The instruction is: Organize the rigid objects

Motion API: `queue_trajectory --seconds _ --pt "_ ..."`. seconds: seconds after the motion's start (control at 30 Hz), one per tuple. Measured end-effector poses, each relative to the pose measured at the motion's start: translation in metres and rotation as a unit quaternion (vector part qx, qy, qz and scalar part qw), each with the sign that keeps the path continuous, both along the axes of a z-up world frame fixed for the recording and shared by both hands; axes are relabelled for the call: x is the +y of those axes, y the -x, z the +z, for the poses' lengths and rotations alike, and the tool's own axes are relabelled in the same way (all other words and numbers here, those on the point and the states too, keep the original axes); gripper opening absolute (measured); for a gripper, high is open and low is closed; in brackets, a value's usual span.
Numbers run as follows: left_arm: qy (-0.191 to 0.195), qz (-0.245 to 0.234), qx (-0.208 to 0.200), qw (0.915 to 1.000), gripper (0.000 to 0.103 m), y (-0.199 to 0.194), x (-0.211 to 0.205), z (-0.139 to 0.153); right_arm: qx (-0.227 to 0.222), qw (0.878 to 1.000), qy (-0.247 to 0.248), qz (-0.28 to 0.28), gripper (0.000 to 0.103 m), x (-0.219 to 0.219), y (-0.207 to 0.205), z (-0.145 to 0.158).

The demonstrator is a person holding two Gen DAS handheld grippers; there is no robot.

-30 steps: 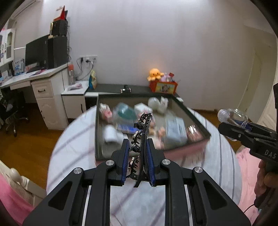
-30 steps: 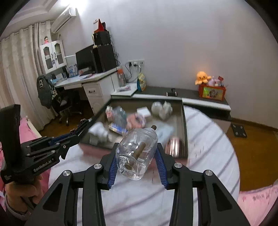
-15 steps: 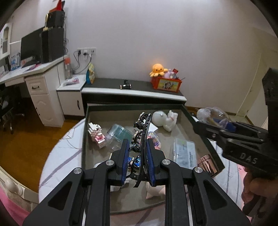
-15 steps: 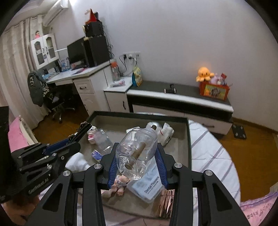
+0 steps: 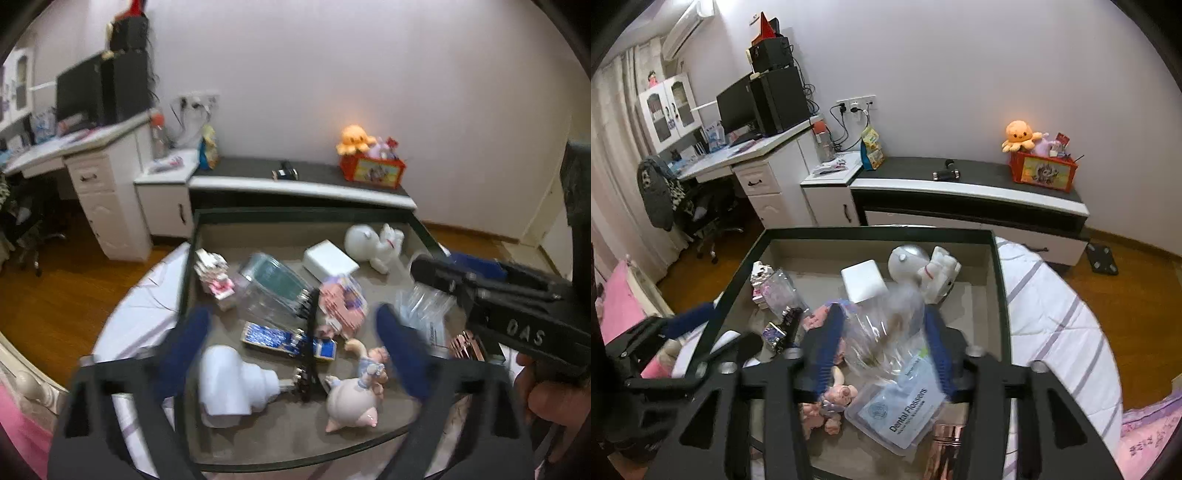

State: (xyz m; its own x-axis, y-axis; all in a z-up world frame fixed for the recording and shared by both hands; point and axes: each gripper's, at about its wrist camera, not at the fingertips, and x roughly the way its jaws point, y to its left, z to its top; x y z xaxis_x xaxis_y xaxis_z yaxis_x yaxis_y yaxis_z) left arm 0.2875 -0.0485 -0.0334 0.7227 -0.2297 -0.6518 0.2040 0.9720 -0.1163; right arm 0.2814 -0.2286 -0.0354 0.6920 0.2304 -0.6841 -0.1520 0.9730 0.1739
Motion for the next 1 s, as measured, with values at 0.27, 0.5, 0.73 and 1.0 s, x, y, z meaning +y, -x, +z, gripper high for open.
queue_trajectory --seconds 0.27,0.5,0.73,1.0 --pt "-0.003 0.016 -0.02 0.9997 0.103 0.027 0.015 0.01 -0.016 0.999 -0.02 -0.027 0.103 -0.007 0.021 0.006" --pt "0.0 0.013 -0.038 0.9992 0.103 0.062 0.02 0.016 -0.047 0.998 -0.026 -0.04 0.103 -0.007 0.071 0.019" --pt "0.013 0.017 -0.057 0.9981 0.103 0.109 0.022 0.024 -0.082 0.995 -0.024 -0.06 0.103 -0.006 0.128 0.033" --pt "0.016 0.041 -0.073 0.9964 0.103 0.162 0.029 0.034 -0.119 0.99 0.002 -0.069 0.103 0.002 0.196 0.042"
